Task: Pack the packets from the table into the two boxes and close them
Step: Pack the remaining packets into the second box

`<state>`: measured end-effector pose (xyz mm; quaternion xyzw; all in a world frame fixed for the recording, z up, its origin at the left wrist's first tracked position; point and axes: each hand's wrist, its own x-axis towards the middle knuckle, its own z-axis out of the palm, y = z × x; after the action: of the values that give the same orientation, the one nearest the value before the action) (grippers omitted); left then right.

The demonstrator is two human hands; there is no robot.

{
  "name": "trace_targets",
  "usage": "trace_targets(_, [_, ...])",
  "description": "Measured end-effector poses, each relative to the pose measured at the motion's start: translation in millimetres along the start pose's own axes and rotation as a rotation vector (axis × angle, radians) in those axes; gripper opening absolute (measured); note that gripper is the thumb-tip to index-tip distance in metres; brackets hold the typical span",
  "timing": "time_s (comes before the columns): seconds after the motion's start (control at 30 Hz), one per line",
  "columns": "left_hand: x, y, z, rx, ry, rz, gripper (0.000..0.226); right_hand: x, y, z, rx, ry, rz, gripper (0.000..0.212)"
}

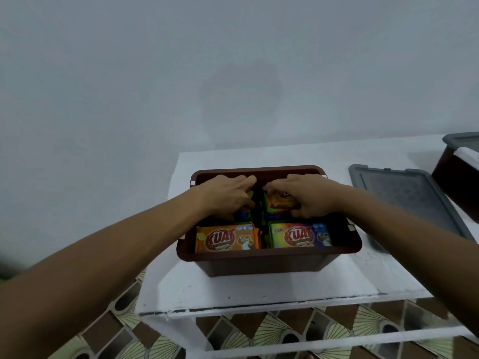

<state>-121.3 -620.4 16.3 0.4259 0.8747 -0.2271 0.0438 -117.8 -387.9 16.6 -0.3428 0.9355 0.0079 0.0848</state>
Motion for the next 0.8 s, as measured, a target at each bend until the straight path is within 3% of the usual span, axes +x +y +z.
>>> trace_targets(0.13, [-0.2,-0.5,6.3,-0.067,0.028,-0.017,0.056,3.0,-4.6,1.5,-0.142,-0.008,-0.115,0.063])
trace_targets(0.33, [-17.5,-23.4,7.7,-0.274,0.057,-0.070,0.090,19.7,-24.0,-7.3,-0.492,-0.097,-0.200,0.053])
trace_targets(0.53, [-23.5,-24.6,14.1,-0.318,0.065,-0.090,0.094,31.2,-44.5,-11.3,-0.579,-0.236,-0.118,0.049])
trace_targets(0.6, [-25.8,-24.5,13.8,-0.396,0.072,-0.113,0.086,32.8,-43.6,-14.0,-0.543,-0.300,-0.086,0.054])
trace_targets(0.7, [-34.3,-20.9,11.0,-0.534,0.195,-0.139,0.047,26.2,-40.0,-22.2,-0.311,-0.338,-0.090,0.056])
trace_targets(0.8, [-41.4,-12.1,6.3,-0.684,0.260,-0.092,0.019,9.0,-36.5,-29.1,-0.011,-0.141,-0.147,0.040])
